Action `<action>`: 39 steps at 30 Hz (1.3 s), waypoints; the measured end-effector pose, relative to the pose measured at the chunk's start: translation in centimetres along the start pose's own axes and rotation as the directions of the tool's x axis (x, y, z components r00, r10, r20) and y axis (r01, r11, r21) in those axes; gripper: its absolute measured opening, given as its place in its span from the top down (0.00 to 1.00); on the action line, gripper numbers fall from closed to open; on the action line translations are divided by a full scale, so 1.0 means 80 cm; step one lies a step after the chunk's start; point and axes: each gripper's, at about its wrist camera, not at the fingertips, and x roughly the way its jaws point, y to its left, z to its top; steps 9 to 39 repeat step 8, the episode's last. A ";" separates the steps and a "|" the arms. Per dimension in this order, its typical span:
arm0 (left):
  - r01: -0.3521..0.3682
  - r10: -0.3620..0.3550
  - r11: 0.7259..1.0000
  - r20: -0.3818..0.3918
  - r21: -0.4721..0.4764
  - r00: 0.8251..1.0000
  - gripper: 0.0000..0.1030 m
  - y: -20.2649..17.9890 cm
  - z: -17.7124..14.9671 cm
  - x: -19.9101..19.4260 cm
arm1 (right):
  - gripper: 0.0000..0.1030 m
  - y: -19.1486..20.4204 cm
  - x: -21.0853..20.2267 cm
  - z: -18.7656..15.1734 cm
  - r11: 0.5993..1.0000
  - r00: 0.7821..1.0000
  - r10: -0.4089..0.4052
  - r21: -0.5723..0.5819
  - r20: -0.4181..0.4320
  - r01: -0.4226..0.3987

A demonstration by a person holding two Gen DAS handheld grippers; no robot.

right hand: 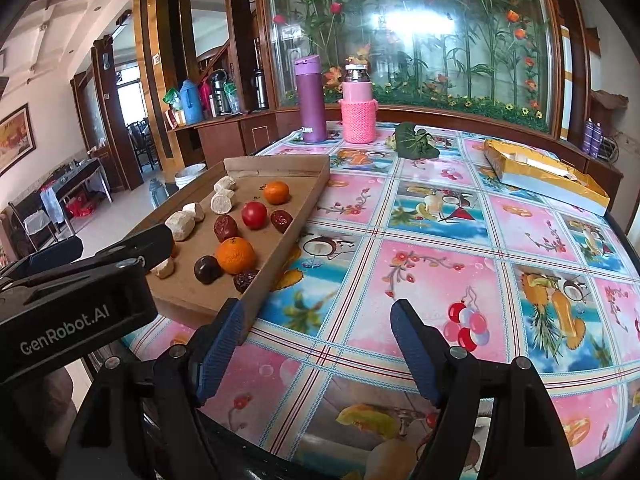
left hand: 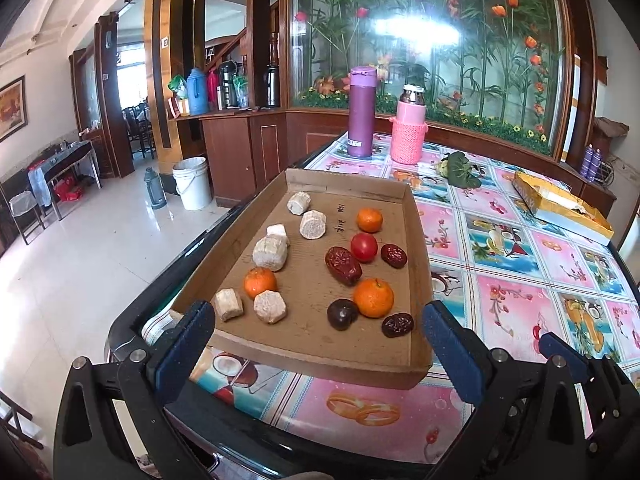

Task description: Organize fruits

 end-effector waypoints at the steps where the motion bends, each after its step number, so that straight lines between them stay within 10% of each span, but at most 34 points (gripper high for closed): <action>1: 0.002 -0.002 1.000 -0.001 0.005 1.000 0.00 -0.002 0.001 0.001 | 0.22 0.000 0.000 0.000 1.000 1.000 0.000 0.002 0.000 0.000; 39: 0.043 -0.041 0.998 -0.044 0.043 0.998 0.00 -0.030 0.017 0.012 | 0.22 -0.019 0.001 0.006 0.999 1.000 -0.006 0.037 0.001 0.006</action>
